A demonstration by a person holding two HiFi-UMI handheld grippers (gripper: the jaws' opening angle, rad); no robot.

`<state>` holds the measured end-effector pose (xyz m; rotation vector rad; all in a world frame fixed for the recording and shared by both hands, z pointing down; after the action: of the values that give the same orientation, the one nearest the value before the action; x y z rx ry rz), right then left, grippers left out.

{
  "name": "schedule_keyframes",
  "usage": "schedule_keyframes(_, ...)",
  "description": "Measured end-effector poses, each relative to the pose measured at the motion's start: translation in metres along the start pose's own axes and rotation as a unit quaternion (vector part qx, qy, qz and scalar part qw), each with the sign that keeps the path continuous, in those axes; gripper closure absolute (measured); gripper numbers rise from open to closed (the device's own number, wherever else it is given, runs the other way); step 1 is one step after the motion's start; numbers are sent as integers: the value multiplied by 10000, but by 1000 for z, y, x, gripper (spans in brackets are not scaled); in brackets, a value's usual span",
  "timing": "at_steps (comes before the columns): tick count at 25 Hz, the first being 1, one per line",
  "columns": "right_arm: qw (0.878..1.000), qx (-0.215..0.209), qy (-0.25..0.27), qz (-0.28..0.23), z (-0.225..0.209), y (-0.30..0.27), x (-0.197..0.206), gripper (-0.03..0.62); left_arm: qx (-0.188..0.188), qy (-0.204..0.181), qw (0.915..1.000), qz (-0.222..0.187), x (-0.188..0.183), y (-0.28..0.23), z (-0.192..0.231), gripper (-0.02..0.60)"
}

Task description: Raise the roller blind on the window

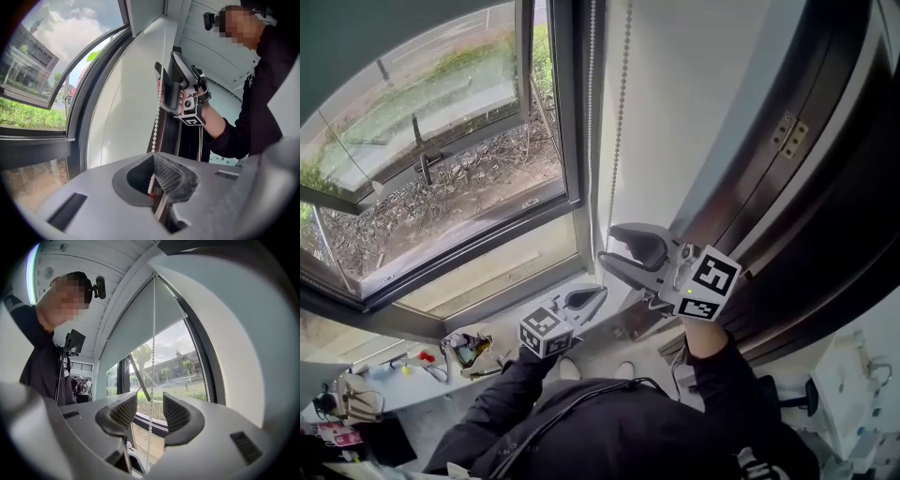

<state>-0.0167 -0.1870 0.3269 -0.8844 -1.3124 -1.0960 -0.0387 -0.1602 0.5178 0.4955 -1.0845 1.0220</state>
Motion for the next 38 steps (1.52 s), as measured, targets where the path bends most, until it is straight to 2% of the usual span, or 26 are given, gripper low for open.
schedule_keyframes(6, 9995, -105, 307, 63, -6, -9, -25, 452, -13, -40, 9999, 109, 10, -3, 0, 575)
schedule_keyframes(8, 9990, -39, 440, 116, -8, -10, -33, 563, -61, -37, 9999, 125, 15, -3, 2, 575)
schedule_keyframes(9, 9987, -42, 478, 190, -9, -11, -35, 574, -96, -40, 9999, 133, 17, -3, 4, 575)
schedule_keyframes(12, 9988, -146, 338, 320, -7, -13, -32, 586, -190, 10, 9998, 86, 22, 0, 11, 575)
schedule_keyframes(15, 9990, -24, 319, 310, -9, -12, -30, 589, -57, 206, 9998, 35, 25, 6, 13, 571)
schedule_keyframes(18, 9980, 190, 492, 337, -15, -10, -29, 589, -74, 23, 9999, 101, 26, 13, 16, 535)
schedule_keyframes(20, 9982, 230, 462, 310, -15, -8, -26, 589, -167, -37, 9998, -74, 17, 20, 18, 529)
schedule_keyframes(24, 9972, 197, 344, 640, -11, -11, 9, 589, -290, 56, 9962, -819, -33, 36, 22, 523)
schedule_keyframes(28, 9941, 99, -298, 1042, -2, -14, 83, 589, -266, -71, 9910, -1311, -83, 50, 15, 513)
schedule_keyframes(33, 9871, -9, -784, 1396, 16, -14, 145, 588, -100, -372, 9894, -1400, -119, 50, -11, 486)
schedule_keyframes(38, 9867, -130, -797, 1413, 32, -15, 151, 588, 89, -528, 9896, -1338, -127, 39, -28, 472)
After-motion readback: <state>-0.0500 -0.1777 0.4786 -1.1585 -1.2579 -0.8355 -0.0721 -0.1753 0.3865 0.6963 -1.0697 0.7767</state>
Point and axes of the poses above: the fingertips, and each gripper's own axes: y backward along the fingers, z to its left, x out of its underside, the point moved 2 cm from there along y, backward along the fingers, and after that the axes turned 11 degrees about y, right-handed, at the moved point
